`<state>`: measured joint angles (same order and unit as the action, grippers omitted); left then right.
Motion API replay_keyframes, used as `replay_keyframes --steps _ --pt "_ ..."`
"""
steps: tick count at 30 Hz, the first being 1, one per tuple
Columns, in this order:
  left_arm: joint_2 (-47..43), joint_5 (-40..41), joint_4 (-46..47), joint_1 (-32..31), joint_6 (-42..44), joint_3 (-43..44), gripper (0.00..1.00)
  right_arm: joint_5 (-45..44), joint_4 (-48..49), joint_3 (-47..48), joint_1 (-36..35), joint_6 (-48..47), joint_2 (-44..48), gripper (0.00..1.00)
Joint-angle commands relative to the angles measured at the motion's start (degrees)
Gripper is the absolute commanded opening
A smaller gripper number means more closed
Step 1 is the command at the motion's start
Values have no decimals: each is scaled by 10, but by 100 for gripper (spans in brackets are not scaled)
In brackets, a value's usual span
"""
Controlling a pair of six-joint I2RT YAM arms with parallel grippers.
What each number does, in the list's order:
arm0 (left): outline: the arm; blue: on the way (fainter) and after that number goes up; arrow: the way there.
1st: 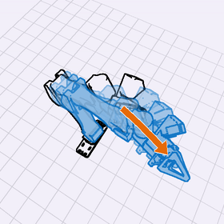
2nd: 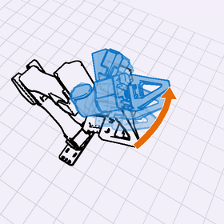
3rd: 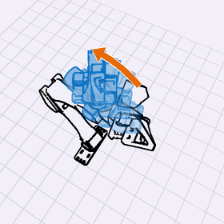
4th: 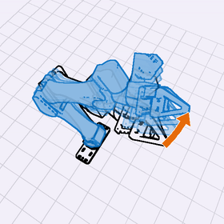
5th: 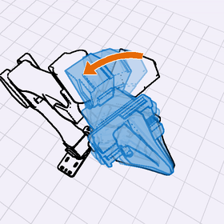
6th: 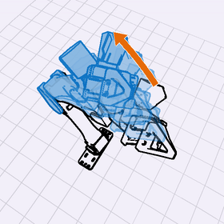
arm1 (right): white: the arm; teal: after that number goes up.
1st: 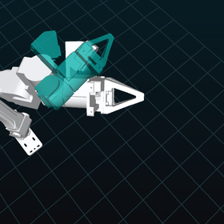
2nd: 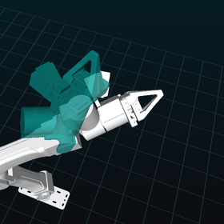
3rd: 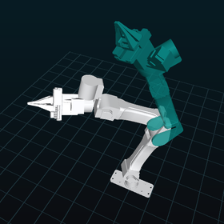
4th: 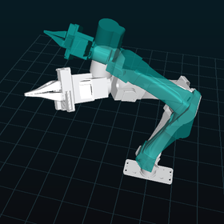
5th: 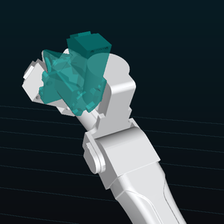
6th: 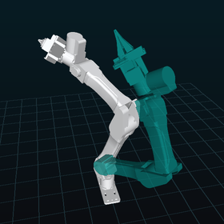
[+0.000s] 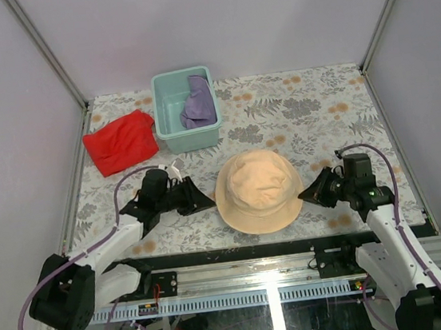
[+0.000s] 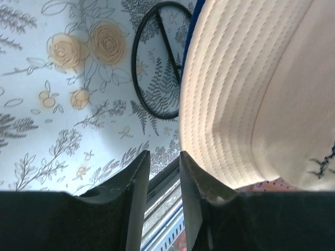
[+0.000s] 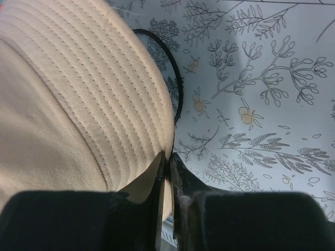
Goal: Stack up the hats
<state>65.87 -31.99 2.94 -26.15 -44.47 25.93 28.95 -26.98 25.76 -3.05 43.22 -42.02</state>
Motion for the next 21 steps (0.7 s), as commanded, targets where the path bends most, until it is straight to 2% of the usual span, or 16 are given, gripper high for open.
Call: replay_keyframes --steps 1,6,10,16,19,21 --pt "-48 32 -62 4 2 -21 29 -37 -40 22 2 -25 -8 14" --pt "-65 39 -64 12 -8 -26 29 -41 -55 38 2 -38 -8 43" --pt "-77 57 -83 23 -13 -6 30 -63 -82 59 2 -55 -8 54" --pt "-66 72 -121 64 -7 67 35 -123 -133 105 2 -75 2 56" --pt "-13 59 -115 71 11 127 36 -134 -144 121 2 -69 8 56" --pt "53 32 -105 71 29 170 34 -119 -140 125 2 -61 9 51"
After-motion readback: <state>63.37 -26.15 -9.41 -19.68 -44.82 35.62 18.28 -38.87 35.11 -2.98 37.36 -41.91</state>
